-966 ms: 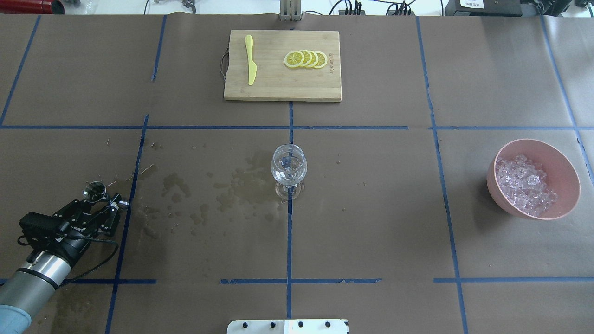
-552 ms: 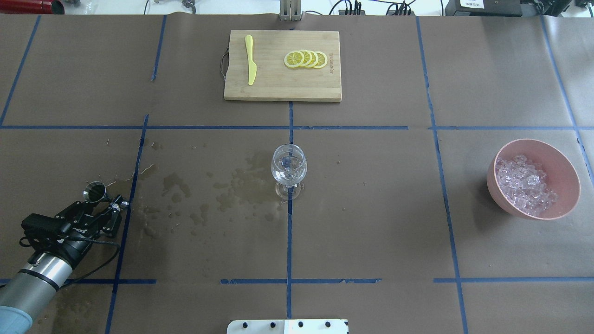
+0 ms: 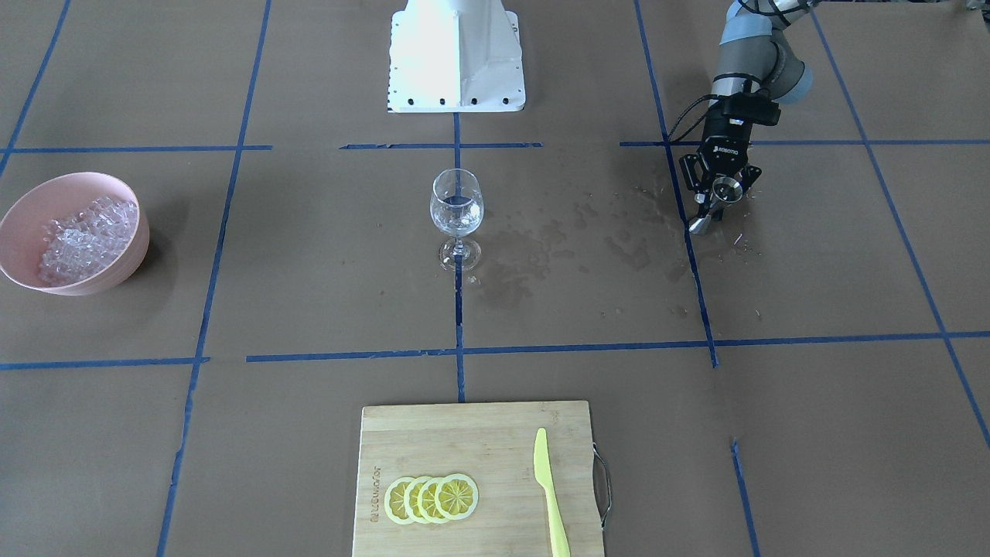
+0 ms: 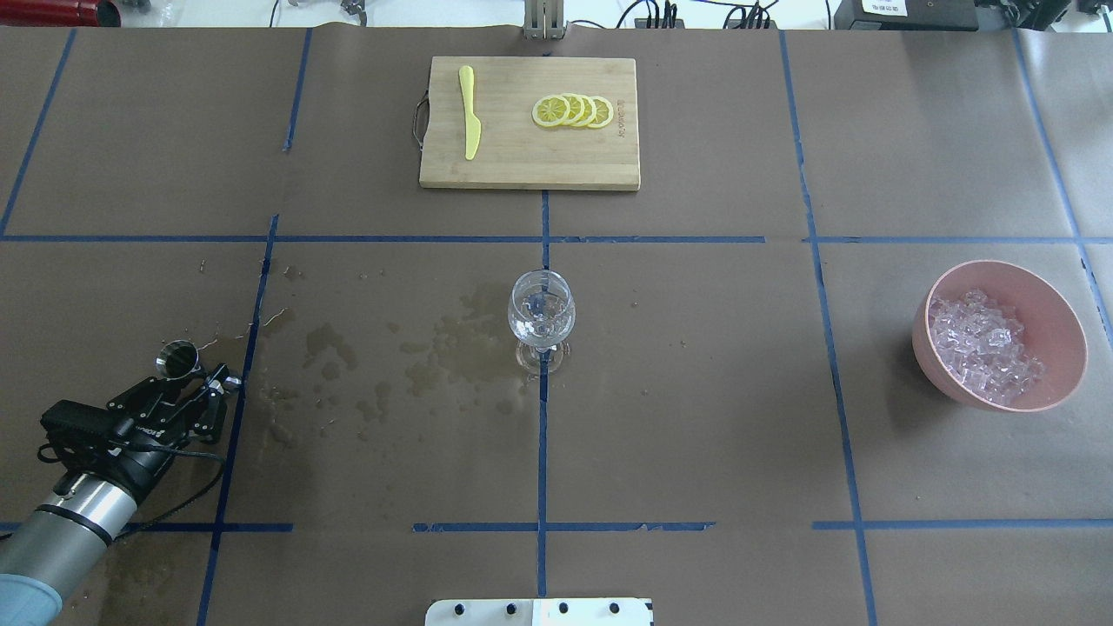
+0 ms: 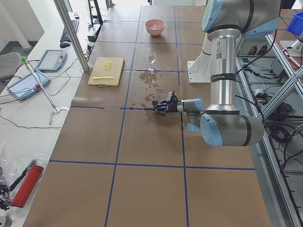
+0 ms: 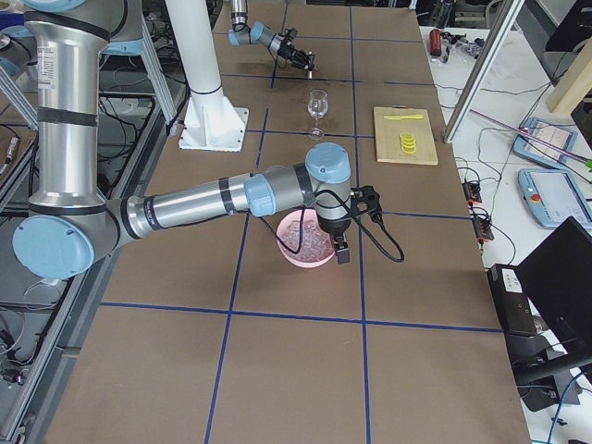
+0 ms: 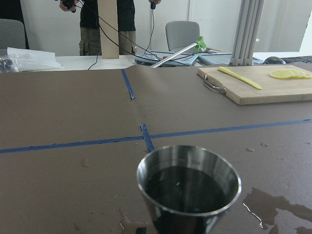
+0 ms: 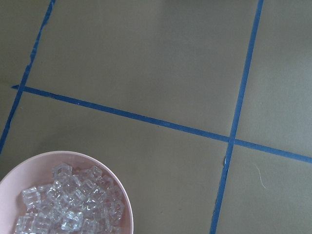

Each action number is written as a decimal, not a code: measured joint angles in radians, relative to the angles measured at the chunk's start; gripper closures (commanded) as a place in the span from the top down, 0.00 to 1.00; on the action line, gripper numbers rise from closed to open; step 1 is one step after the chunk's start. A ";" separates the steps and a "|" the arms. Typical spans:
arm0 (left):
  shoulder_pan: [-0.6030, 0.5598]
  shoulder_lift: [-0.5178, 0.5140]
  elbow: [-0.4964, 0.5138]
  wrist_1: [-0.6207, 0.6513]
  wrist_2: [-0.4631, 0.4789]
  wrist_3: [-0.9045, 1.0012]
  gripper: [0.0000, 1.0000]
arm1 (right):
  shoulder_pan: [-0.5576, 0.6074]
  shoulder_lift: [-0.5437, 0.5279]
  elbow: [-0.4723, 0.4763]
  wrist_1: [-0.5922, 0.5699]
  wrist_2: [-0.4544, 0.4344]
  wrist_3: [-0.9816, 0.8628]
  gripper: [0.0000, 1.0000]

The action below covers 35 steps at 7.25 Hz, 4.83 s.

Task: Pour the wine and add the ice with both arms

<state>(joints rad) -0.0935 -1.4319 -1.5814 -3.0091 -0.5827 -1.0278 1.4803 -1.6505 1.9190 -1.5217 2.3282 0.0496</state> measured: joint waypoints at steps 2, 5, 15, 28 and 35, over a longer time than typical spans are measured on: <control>0.000 0.001 -0.002 -0.012 0.008 0.000 0.00 | 0.000 0.000 0.000 0.000 -0.001 0.000 1.00; -0.004 0.006 -0.020 -0.063 0.012 0.023 0.06 | 0.000 0.001 0.000 0.000 -0.001 0.001 1.00; -0.255 -0.015 -0.313 -0.068 -0.723 0.653 0.00 | 0.000 0.009 0.001 0.000 0.000 0.002 1.00; -0.424 -0.584 -0.347 0.852 -1.169 0.784 0.00 | 0.000 -0.001 -0.003 0.000 0.000 0.002 1.00; -0.375 -0.708 -0.415 1.255 -1.159 0.785 0.00 | 0.000 -0.002 -0.009 0.000 0.000 0.001 1.00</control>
<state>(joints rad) -0.4687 -2.1395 -1.9964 -1.7539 -1.7412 -0.2424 1.4803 -1.6521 1.9099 -1.5222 2.3286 0.0506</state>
